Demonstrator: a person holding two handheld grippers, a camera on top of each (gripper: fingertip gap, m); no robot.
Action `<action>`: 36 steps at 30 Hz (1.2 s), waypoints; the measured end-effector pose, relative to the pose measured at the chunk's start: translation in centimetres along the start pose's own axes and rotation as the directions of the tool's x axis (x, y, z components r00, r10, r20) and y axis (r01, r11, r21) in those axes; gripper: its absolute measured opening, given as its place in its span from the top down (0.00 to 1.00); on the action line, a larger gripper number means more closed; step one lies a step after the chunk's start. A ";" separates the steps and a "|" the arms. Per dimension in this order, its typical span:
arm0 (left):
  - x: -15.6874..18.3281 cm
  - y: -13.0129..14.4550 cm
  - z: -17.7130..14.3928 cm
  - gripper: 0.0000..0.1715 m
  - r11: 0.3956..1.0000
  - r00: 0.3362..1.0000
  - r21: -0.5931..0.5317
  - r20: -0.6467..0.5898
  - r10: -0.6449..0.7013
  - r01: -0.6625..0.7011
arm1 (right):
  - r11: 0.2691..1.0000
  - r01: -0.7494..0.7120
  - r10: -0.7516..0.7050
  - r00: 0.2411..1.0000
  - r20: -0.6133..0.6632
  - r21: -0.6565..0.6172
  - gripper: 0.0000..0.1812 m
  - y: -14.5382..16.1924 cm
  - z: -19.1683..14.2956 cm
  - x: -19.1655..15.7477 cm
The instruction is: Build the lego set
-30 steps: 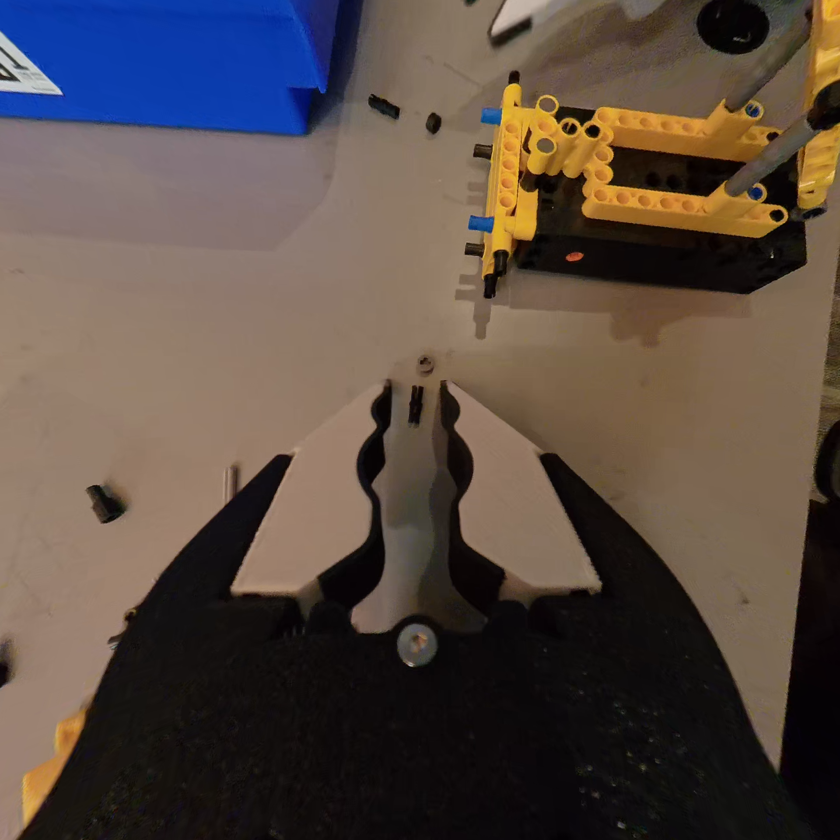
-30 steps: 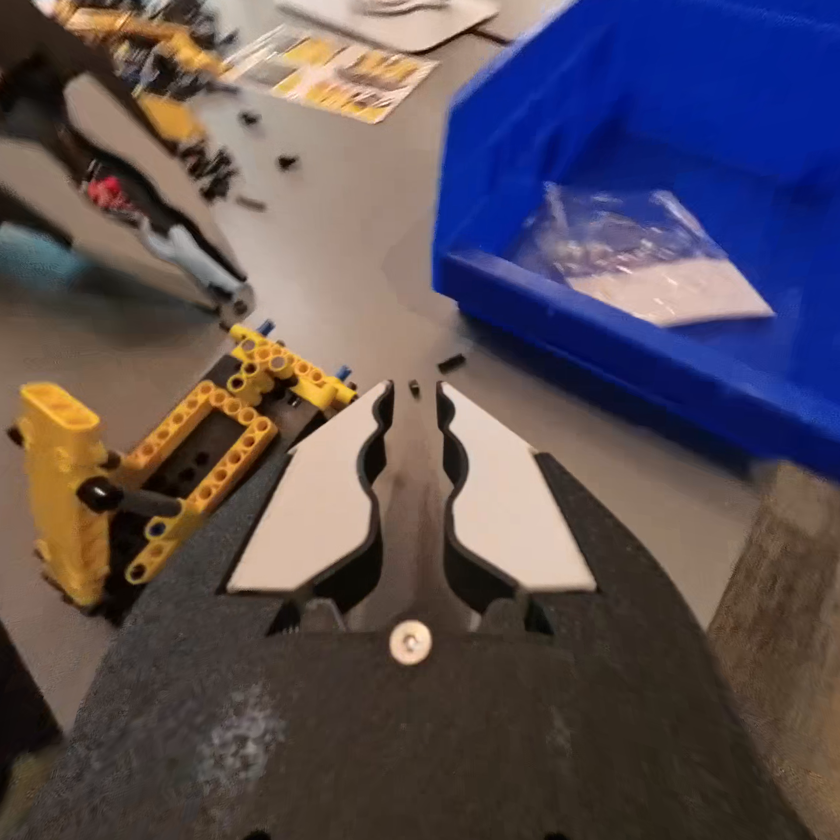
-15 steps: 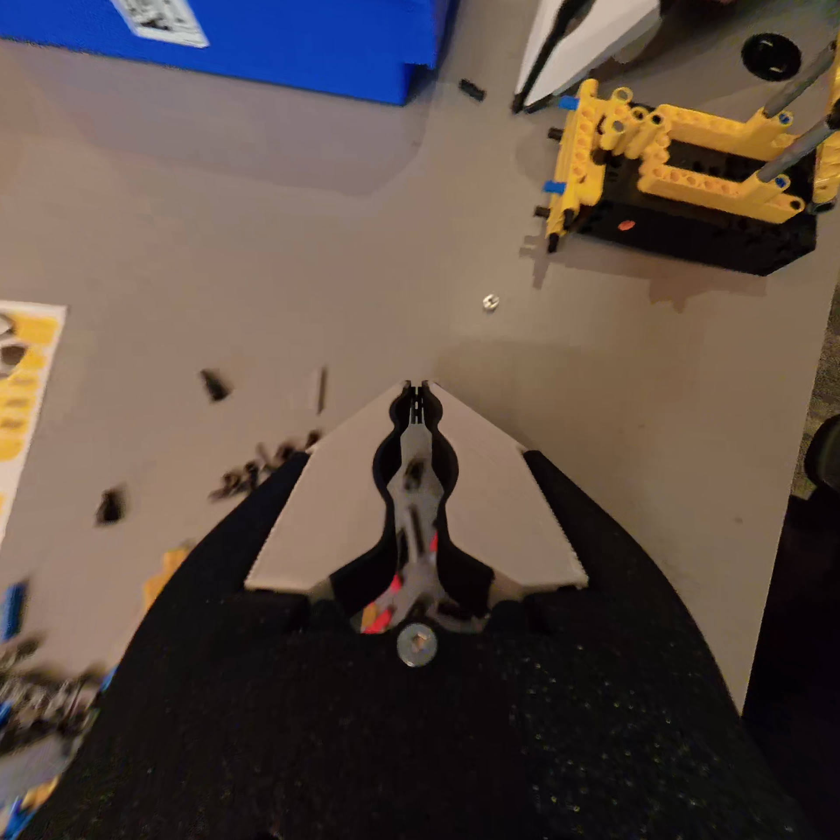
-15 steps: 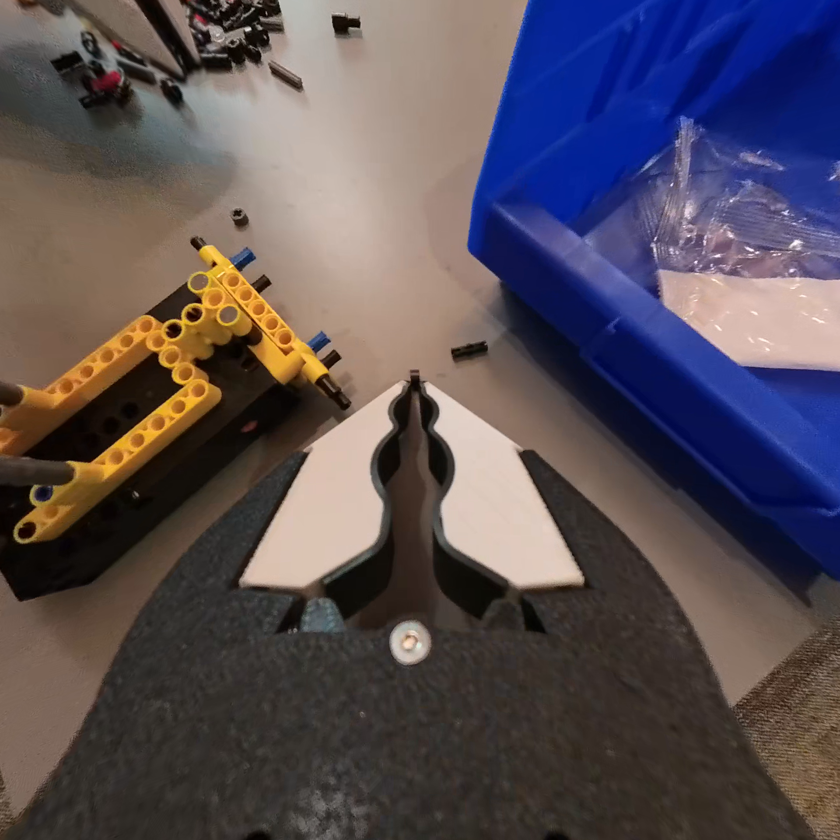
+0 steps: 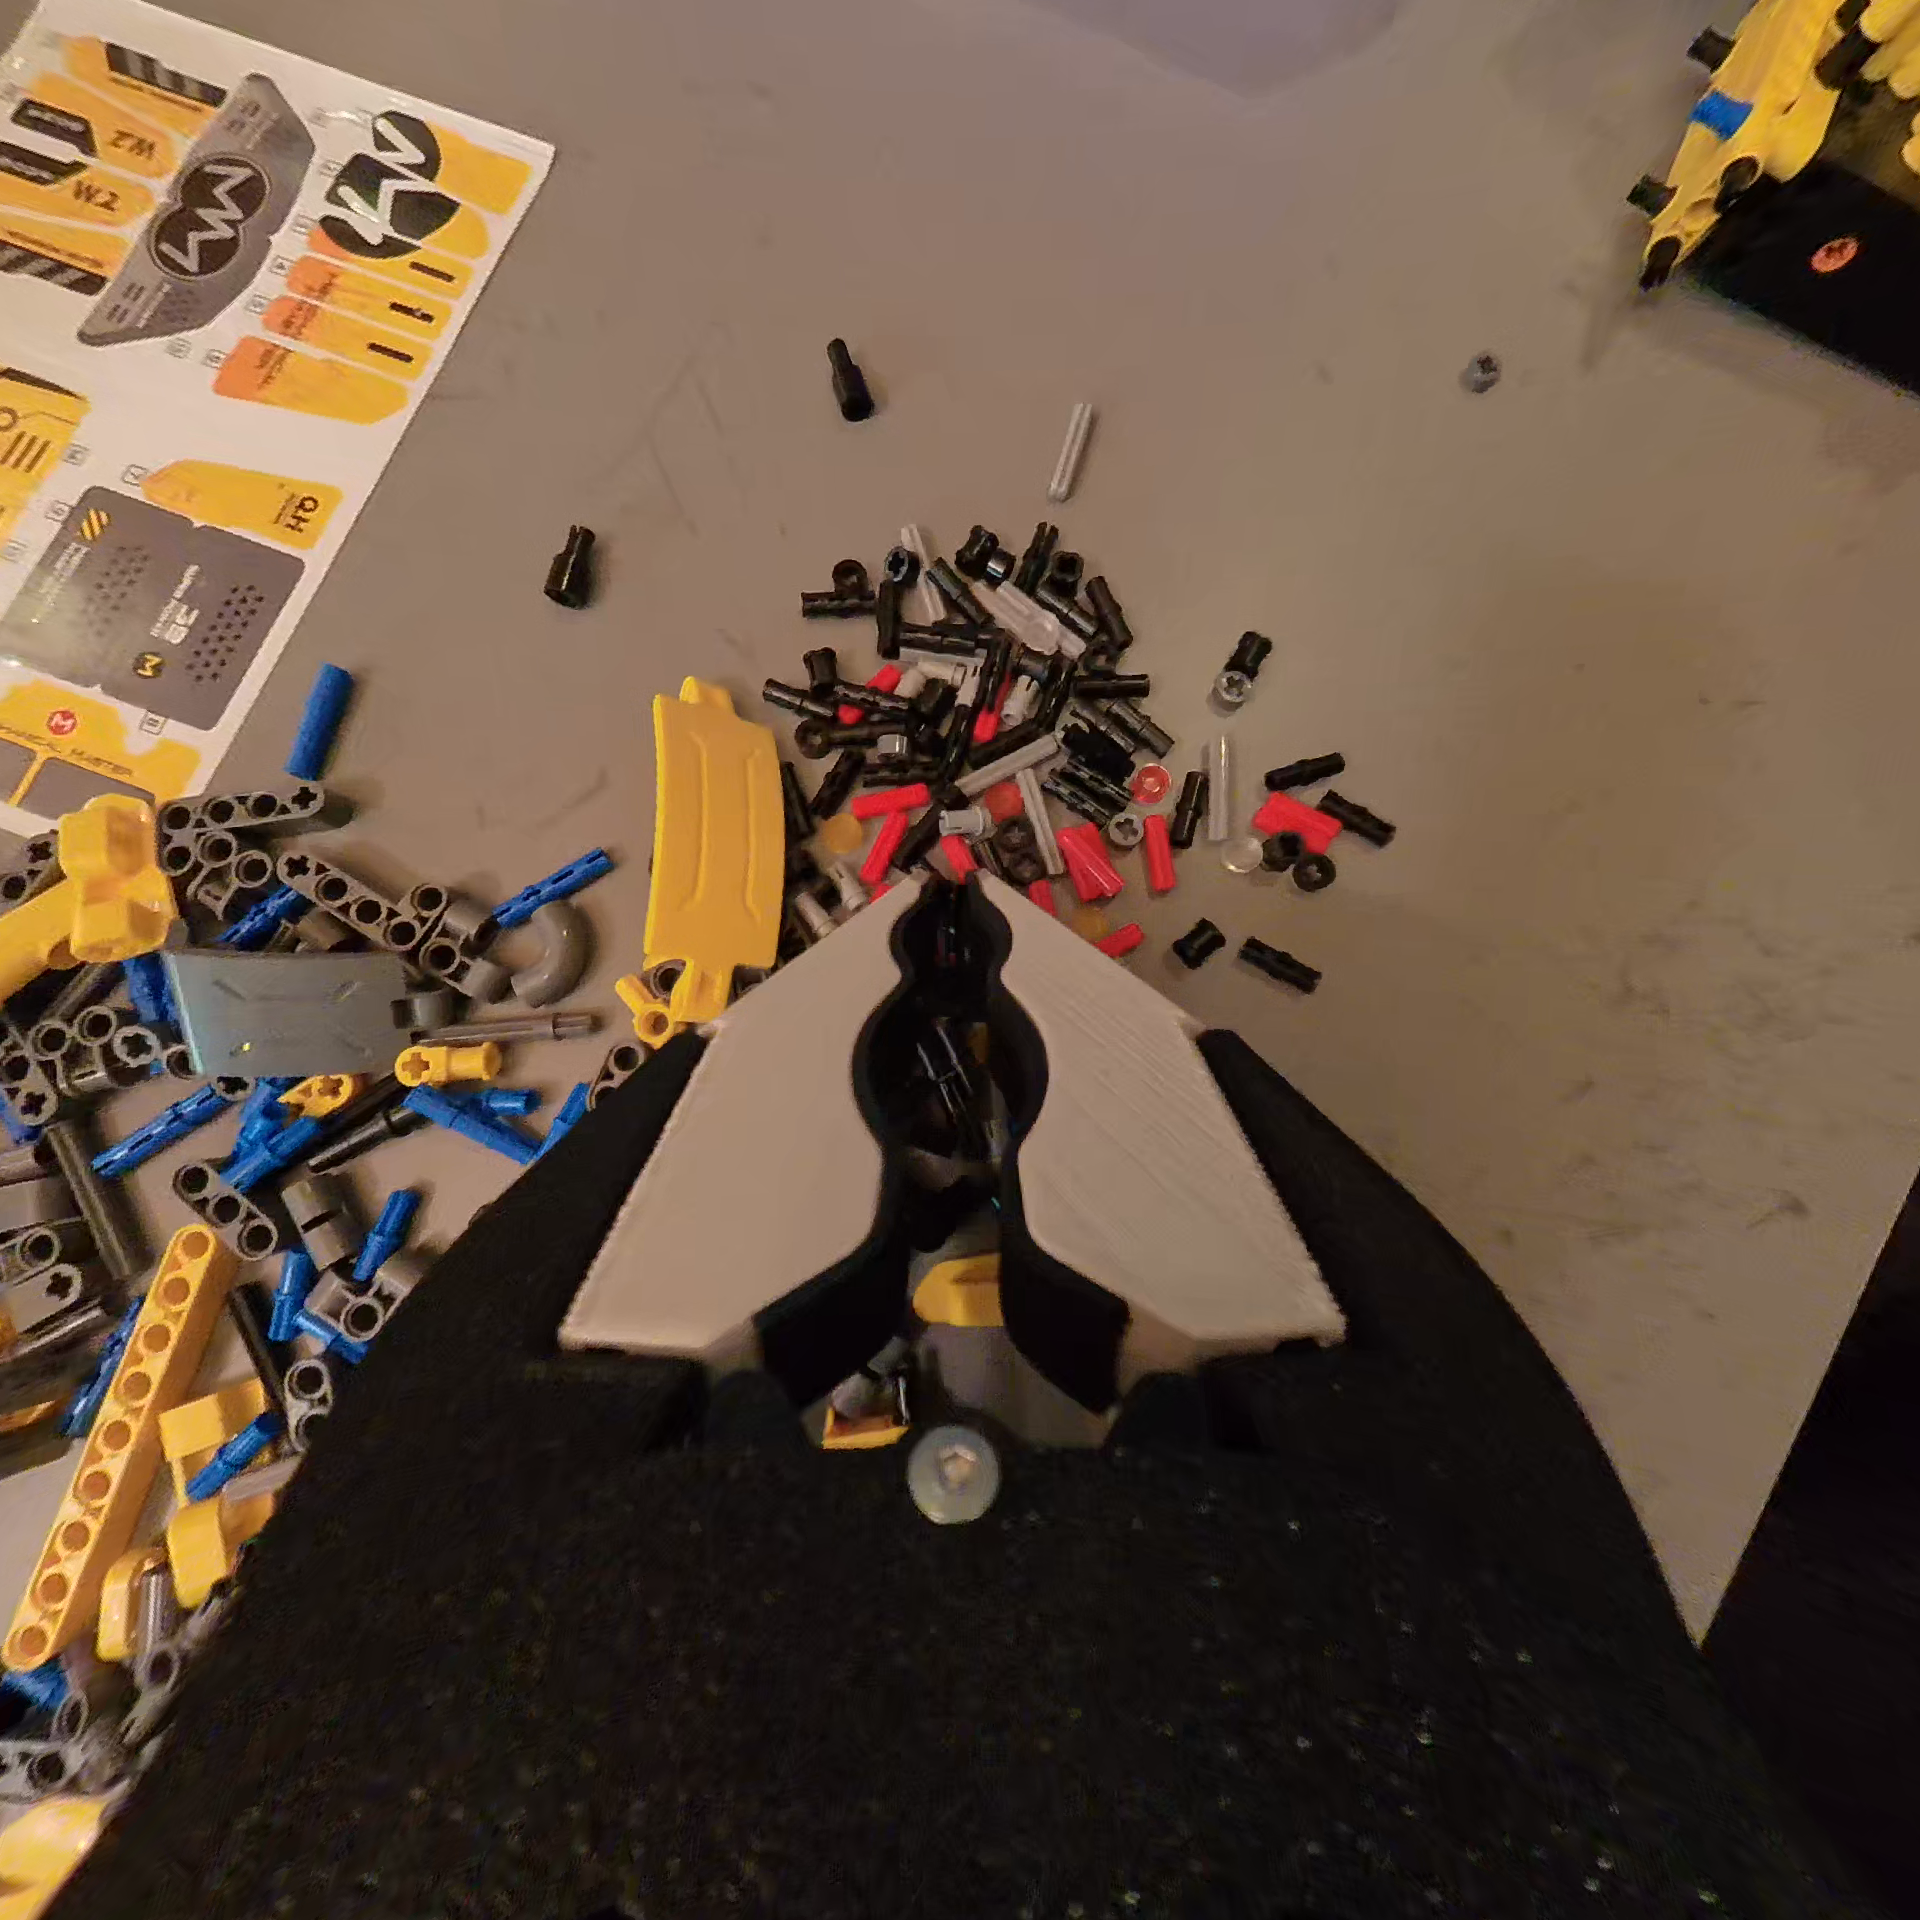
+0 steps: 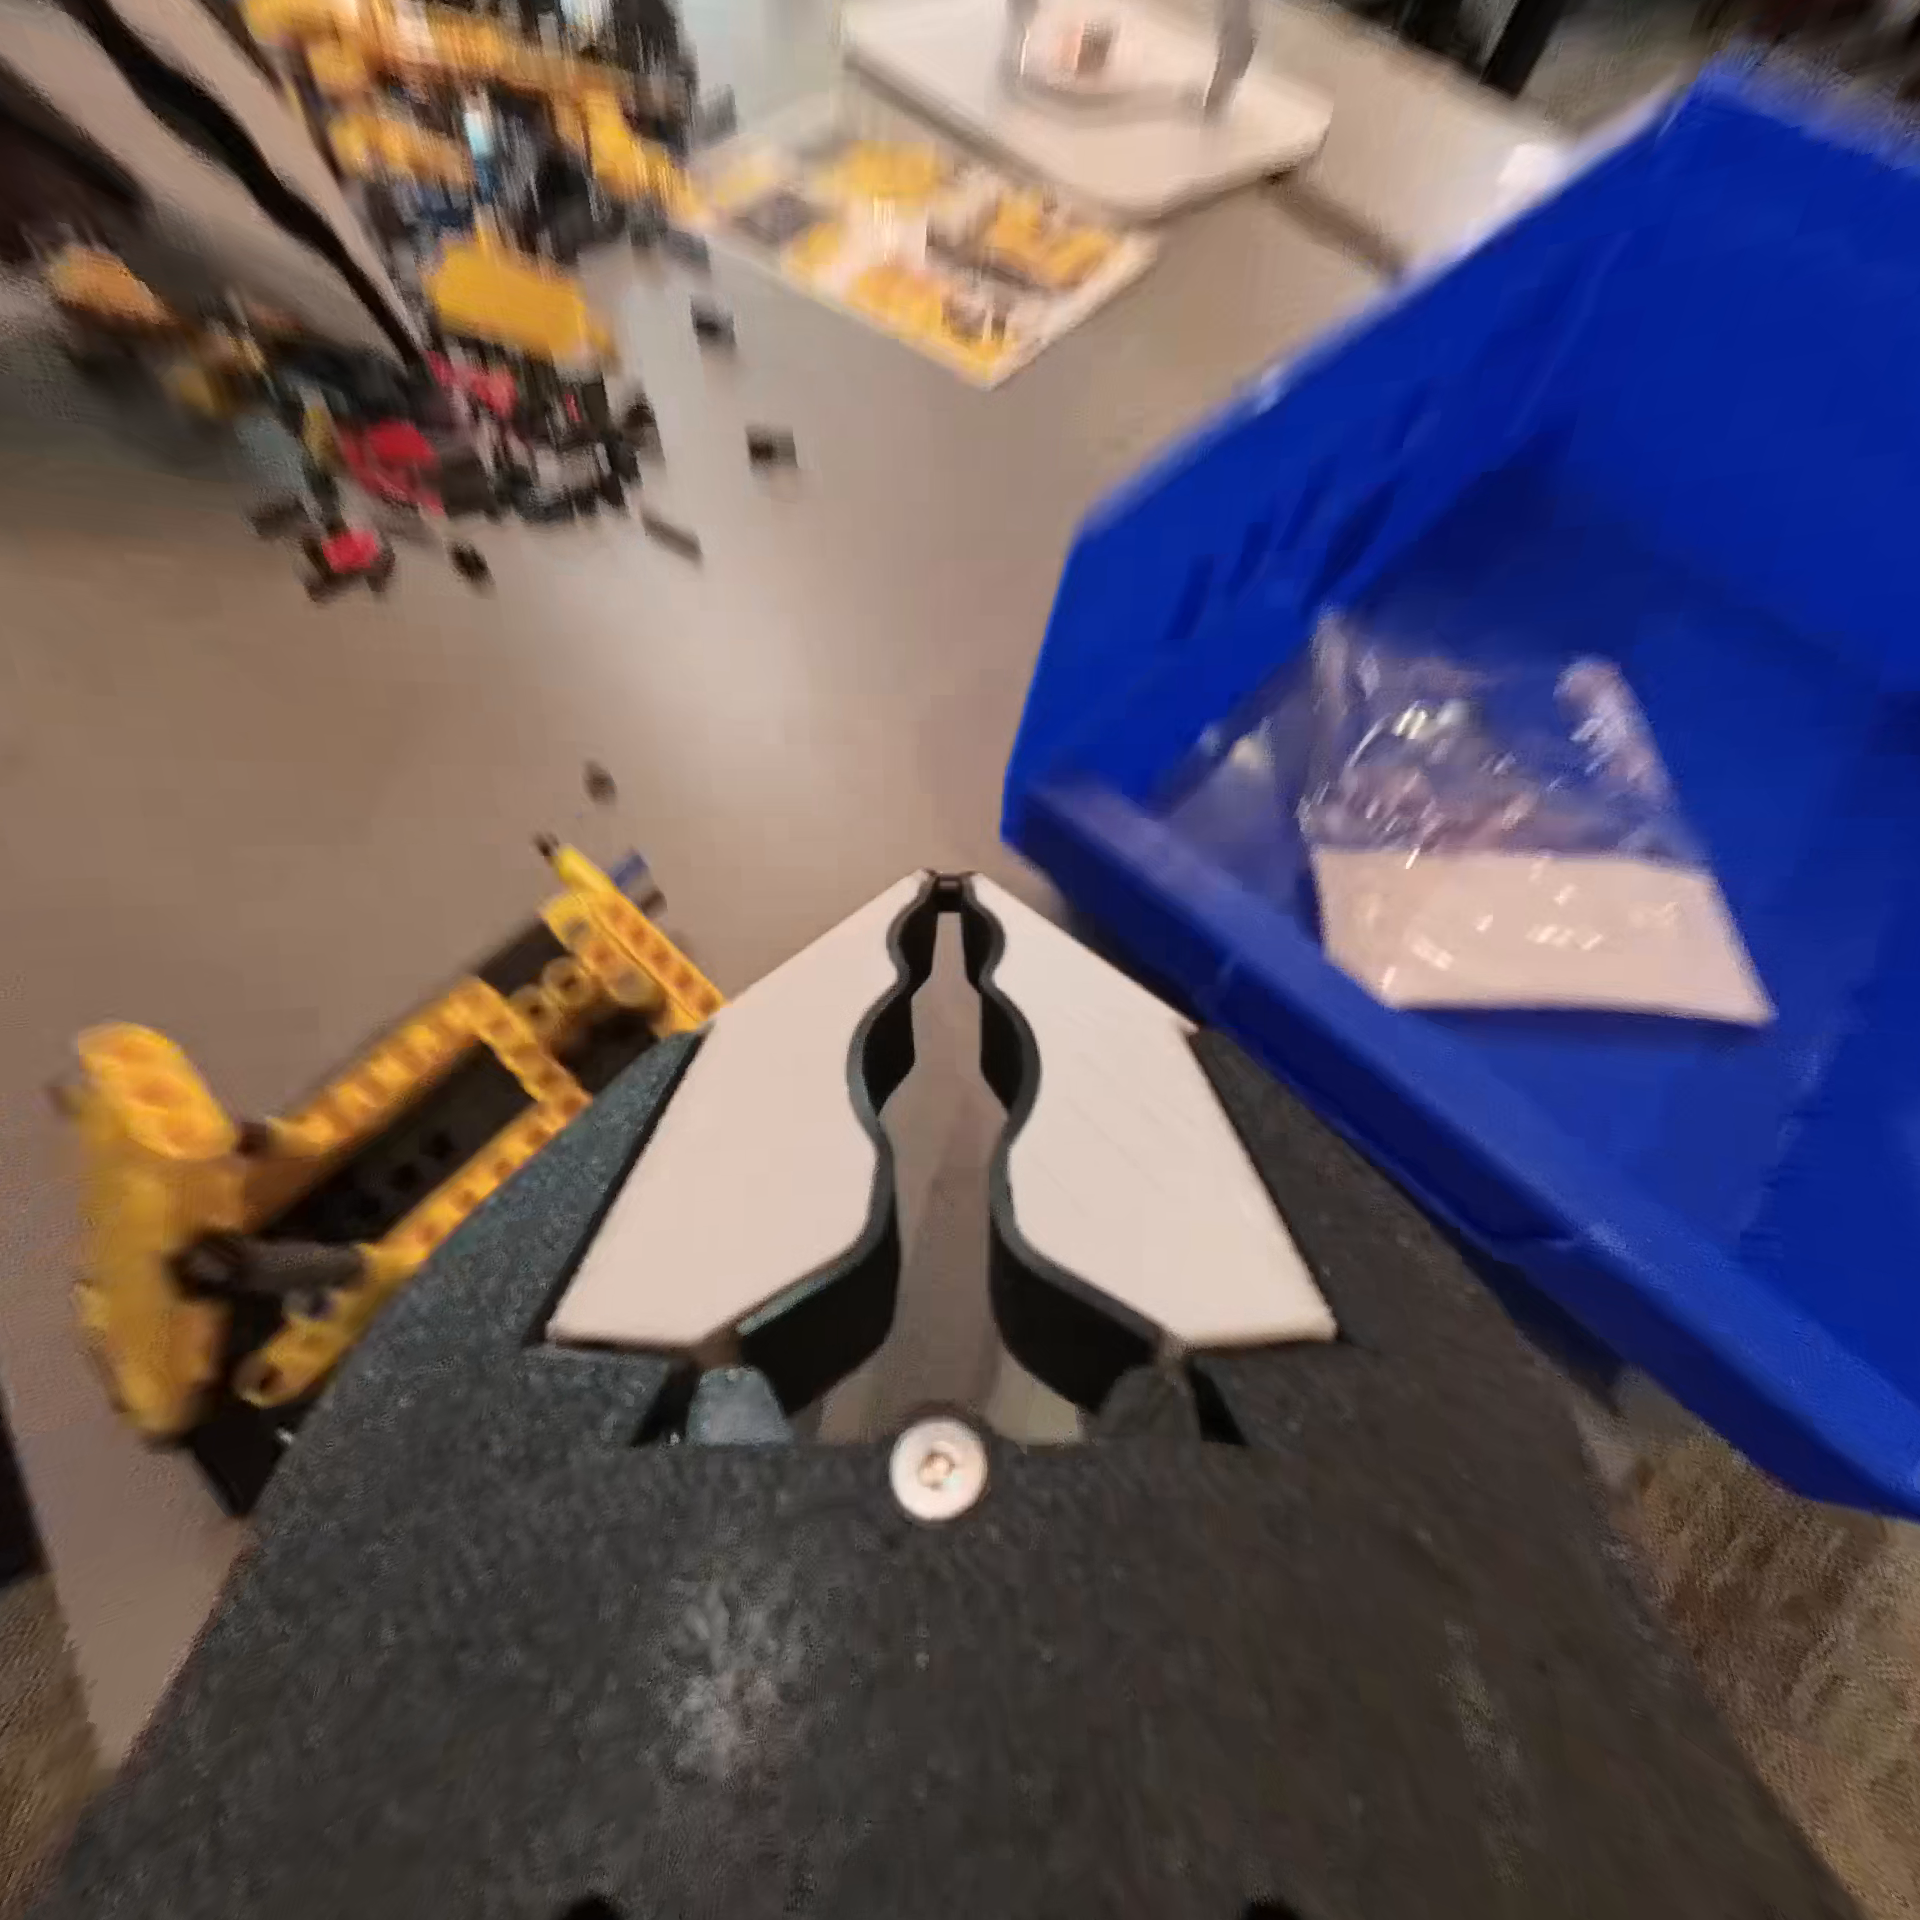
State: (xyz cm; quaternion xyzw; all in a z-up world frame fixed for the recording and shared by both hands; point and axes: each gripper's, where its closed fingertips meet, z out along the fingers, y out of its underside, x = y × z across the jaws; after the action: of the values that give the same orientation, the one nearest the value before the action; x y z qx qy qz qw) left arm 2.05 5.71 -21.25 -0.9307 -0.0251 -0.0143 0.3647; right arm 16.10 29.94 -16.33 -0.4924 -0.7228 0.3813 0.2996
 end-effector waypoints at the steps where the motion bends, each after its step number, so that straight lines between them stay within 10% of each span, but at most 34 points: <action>1: 0.0 0.0 0.2 0.97 1.000 1.000 0.004 -0.012 -0.009 0.009 | 0.999 0.007 -0.006 1.000 -0.018 0.054 0.98 -2.0 -0.9 -0.5; 9: -1.9 -0.8 -1.3 0.81 0.996 0.997 0.085 0.067 -0.031 0.025 | 0.998 0.050 -0.047 0.996 -0.073 0.045 0.98 -13.1 4.5 -11.3; 15: -2.9 0.1 -4.9 0.82 0.976 0.991 0.189 0.064 -0.119 0.105 | 0.980 -0.114 0.101 0.991 -0.084 -0.162 0.98 -10.7 16.2 -15.0; 21: -2.8 1.4 -7.0 0.82 0.963 0.989 0.233 0.015 -0.145 0.138 | 0.958 -0.216 0.214 0.976 -0.032 -0.190 0.91 -9.6 20.1 -15.4; 30: -0.5 1.3 -7.4 0.82 0.948 0.982 0.265 -0.109 -0.152 0.176 | 0.950 -0.305 0.313 0.914 -0.260 0.070 0.90 -13.3 6.2 -9.2; 36: 2.9 -0.4 -6.2 0.83 0.946 0.973 0.279 -0.201 -0.110 0.165 | 0.939 -0.314 0.343 0.802 -0.489 0.143 0.90 -6.8 -6.3 -3.0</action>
State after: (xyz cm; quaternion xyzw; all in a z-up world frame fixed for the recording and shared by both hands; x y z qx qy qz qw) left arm 4.82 1.89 -16.35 -0.8567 -0.0584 -0.1213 0.4980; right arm 18.93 27.22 -7.36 -0.6841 -0.5116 0.3041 0.4216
